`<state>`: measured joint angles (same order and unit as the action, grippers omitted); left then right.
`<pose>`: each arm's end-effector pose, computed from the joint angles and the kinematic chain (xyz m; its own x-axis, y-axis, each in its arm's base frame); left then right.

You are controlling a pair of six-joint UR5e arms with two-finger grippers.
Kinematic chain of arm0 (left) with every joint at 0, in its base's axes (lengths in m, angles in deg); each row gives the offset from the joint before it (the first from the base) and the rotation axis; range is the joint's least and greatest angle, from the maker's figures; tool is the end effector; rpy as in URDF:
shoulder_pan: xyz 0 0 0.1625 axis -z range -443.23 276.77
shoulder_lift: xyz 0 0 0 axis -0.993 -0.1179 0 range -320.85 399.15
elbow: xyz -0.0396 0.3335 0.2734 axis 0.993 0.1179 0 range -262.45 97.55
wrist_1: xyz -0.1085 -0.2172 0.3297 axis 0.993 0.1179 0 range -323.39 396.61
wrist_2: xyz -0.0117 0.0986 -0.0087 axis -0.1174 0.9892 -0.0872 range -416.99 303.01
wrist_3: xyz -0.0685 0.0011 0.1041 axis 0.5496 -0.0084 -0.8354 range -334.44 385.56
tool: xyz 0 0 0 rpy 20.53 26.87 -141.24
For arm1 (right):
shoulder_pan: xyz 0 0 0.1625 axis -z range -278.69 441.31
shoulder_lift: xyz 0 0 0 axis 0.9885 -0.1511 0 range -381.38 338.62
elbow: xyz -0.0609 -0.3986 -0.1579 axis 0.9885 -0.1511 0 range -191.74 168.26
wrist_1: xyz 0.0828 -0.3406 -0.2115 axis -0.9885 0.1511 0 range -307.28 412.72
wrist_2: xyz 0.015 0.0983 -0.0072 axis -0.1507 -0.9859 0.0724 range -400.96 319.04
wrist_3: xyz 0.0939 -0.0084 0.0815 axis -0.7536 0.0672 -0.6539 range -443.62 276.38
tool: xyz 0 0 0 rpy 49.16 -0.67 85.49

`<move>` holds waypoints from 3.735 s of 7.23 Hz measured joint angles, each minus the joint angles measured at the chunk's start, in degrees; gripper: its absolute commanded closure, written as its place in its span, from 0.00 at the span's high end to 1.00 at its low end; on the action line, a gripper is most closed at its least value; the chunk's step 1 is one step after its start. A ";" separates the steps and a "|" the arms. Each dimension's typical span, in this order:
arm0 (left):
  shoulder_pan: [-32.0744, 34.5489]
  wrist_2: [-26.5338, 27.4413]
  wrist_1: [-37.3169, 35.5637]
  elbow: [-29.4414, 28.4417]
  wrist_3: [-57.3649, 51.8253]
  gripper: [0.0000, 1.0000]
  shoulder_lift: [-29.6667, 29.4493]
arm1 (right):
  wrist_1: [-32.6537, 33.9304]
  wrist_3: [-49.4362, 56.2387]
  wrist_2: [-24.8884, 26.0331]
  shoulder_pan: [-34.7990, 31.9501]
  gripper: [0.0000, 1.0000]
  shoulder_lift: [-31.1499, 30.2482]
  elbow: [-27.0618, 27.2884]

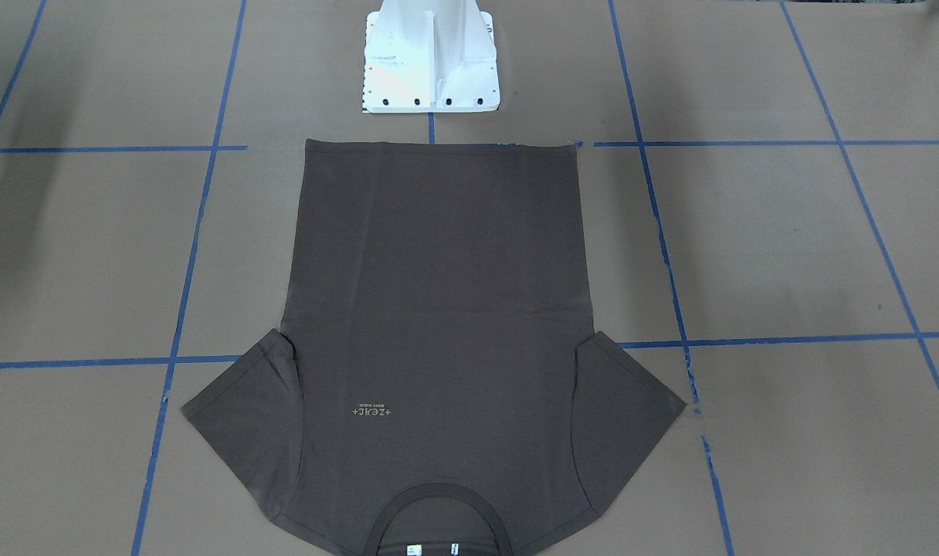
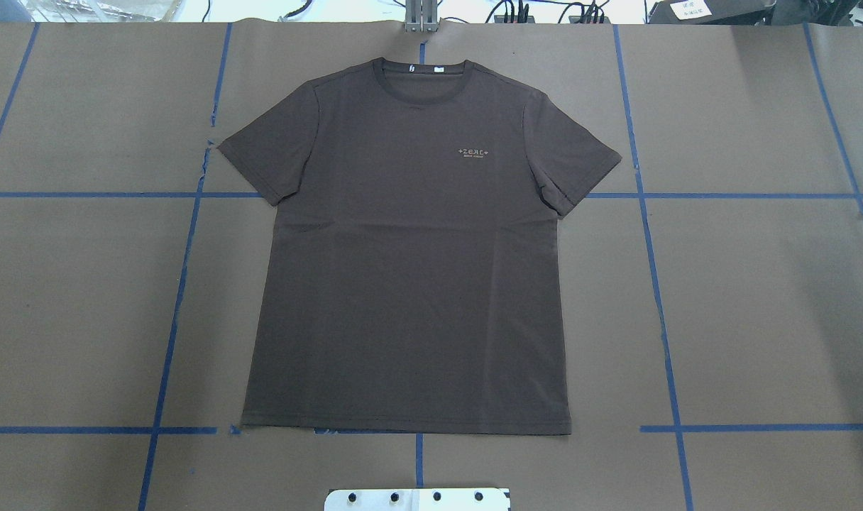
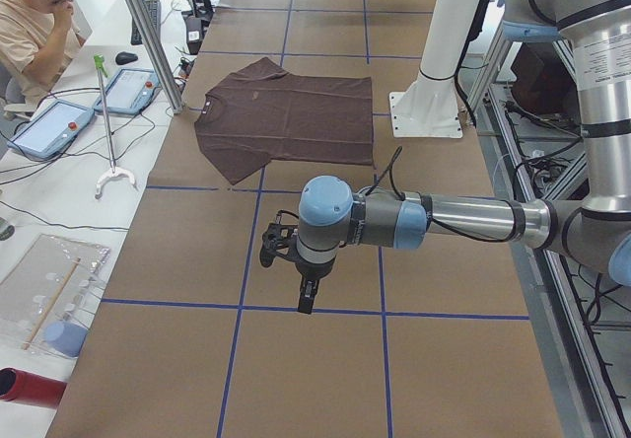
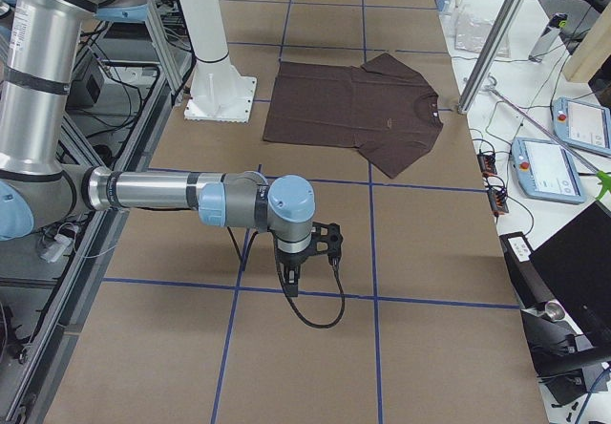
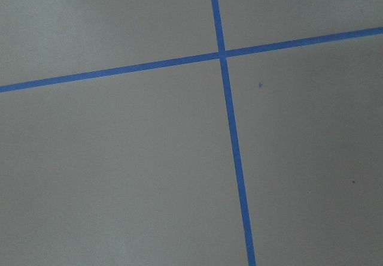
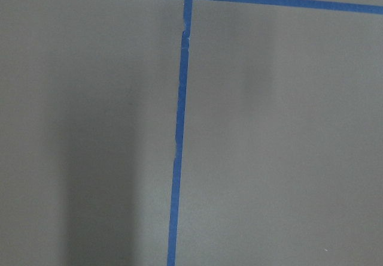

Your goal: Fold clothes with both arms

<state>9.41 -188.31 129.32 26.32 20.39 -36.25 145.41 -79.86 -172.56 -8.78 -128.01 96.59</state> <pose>-0.0688 -0.3844 0.6343 0.7550 0.1336 -0.6420 -0.0224 0.9837 0.1785 0.0512 -0.3610 0.6608 0.7464 -0.0531 0.6634 0.0475 0.9985 0.0264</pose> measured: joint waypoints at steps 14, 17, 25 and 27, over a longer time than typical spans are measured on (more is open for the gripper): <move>-4.65 -1.98 29.22 -4.77 7.25 1.00 -15.30 | -9.94 -8.05 -7.74 3.82 1.00 26.40 -11.88; -5.89 -2.26 29.45 -4.63 7.60 1.00 -15.78 | -25.14 -39.48 -0.08 16.70 0.78 35.48 -17.30; -6.24 -2.27 29.54 -4.36 7.54 1.00 -16.09 | -47.85 -70.51 26.16 39.59 0.56 43.13 -34.15; -6.24 -2.27 29.54 -4.36 7.54 1.00 -16.09 | -47.68 -70.25 28.75 41.43 0.56 43.02 -35.02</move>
<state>3.16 -190.59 158.87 21.96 27.93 -52.34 97.72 -150.11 -143.81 32.65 -84.99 61.57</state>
